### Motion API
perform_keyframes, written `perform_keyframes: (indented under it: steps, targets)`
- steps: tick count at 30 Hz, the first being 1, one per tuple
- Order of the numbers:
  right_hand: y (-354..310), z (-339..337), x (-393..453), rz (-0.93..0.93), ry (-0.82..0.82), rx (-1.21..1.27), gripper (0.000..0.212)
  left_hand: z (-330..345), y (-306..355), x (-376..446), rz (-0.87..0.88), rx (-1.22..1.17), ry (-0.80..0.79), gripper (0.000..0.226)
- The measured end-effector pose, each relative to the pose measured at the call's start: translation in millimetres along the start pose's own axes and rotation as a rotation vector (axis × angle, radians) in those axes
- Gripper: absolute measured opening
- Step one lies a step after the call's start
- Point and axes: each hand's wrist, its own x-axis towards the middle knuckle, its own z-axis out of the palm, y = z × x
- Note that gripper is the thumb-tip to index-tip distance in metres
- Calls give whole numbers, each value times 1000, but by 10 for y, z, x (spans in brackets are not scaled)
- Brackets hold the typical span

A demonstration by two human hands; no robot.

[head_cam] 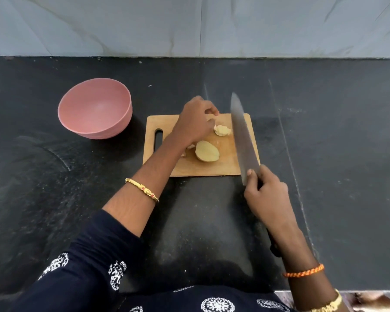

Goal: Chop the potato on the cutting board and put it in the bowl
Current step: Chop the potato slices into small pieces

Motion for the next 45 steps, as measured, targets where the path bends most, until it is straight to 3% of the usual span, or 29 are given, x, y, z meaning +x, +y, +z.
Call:
perform_keyframes:
  steps: [4, 10, 21, 24, 27, 29, 33, 35, 39, 42, 45]
  targets:
    - [33, -35, 151, 29, 71, 40, 37, 73, 95, 45, 84, 12, -72, 16]
    - [97, 49, 256, 100, 16, -2, 34, 258, 179, 56, 287, 150, -217, 18]
    - [93, 72, 288, 119, -7, -90, 34, -180, -9, 100, 169, 361, -387, 5]
    - [100, 67, 295, 131, -19, -93, 30, -280, -57, 59, 166, 376, -385, 16]
    - [90, 72, 292, 124, -35, -95, 24, -363, -24, -62, 165, 234, -354, 30]
    - [86, 71, 297, 119, -41, -98, 24, -405, 3, -167, 182, 177, -416, 43]
    - [94, 55, 299, 112, -39, -104, 24, -322, 92, -336, 196, 471, -601, 65]
    - [93, 52, 290, 107, -42, -103, 24, -241, 117, -363, 203, 553, -568, 59]
    - [94, 53, 287, 104, -44, -93, 22, -205, 171, -360, 174, 407, -530, 45]
    - [93, 43, 291, 107, -40, -75, 23, -208, 265, -384, 168, 203, -434, 40]
    - [88, 36, 291, 106, -30, -54, 25, -110, 319, -425, 104, -101, -219, 35]
